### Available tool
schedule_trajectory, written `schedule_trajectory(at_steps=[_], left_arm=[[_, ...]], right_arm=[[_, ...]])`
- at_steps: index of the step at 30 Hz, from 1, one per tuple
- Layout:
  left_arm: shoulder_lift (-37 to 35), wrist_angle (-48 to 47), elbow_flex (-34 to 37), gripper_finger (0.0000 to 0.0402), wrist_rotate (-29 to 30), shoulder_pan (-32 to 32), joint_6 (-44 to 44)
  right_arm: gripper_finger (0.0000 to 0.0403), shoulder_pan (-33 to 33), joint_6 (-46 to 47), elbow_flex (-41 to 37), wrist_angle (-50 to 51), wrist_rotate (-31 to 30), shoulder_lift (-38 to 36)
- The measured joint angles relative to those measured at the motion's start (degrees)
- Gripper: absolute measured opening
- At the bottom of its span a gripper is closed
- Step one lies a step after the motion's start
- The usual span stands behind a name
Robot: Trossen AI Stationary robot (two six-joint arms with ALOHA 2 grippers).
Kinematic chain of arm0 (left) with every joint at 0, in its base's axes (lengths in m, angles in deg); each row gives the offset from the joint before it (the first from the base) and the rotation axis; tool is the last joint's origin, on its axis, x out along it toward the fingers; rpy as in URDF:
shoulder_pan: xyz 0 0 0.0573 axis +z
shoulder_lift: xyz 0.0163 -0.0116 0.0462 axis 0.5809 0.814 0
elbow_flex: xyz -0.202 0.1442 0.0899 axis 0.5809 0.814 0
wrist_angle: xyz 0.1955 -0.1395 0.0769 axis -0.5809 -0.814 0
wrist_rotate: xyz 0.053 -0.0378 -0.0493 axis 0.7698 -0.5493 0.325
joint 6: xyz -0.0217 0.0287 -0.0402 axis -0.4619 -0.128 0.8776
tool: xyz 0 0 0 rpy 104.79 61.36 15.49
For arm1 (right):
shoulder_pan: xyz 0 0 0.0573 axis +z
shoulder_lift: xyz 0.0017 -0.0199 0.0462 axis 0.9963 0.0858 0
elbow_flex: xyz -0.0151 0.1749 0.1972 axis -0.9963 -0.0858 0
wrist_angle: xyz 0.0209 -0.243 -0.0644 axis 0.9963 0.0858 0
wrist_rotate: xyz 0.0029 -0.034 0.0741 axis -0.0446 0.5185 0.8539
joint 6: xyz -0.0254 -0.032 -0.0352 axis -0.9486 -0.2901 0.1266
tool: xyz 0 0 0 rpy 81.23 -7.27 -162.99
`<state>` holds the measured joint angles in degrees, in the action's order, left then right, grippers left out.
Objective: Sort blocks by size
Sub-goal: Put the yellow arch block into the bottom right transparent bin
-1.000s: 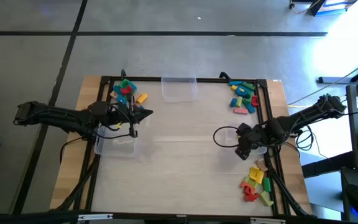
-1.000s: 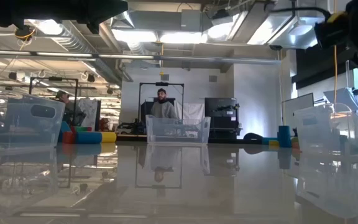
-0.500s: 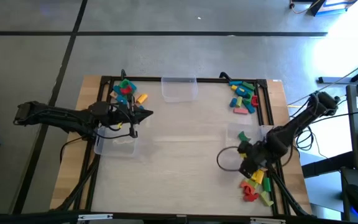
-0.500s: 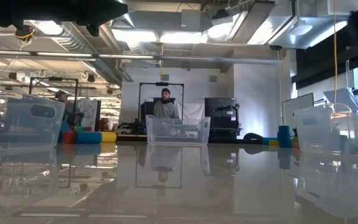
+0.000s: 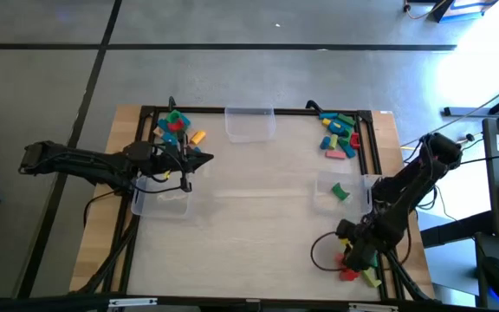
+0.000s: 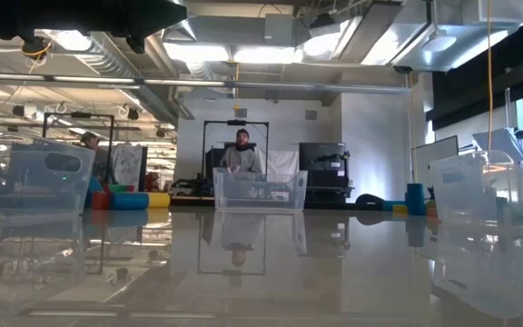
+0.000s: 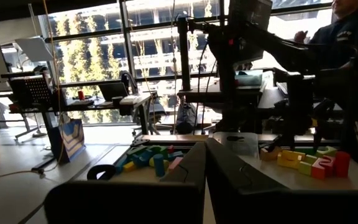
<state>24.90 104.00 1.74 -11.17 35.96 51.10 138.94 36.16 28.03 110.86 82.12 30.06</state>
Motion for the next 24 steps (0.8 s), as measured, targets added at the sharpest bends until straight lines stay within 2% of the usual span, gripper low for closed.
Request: schedule_trajectory(at_steps=[5,8,14,24], left_arm=[[0.02,0.23,0.00,0.0004,-0.02,0.00,-0.04],[0.02,0.66,0.00,0.0004,-0.01,0.00,-1.10],[0.02,0.58,0.00,0.0004,0.00,0.01,-1.51],[0.02,0.48,0.00,0.0004,-0.01,0.00,-1.53]], right_arm=[[0.0251,1.79,-1.59,0.00,-0.11,1.24,4.91],[0.0234,1.70,-2.11,0.00,-0.06,1.27,6.78],[0.0160,1.67,-3.07,0.00,-0.15,-1.91,8.89],[0.0037,1.62,-4.62,0.04,0.17,-2.05,9.31]])
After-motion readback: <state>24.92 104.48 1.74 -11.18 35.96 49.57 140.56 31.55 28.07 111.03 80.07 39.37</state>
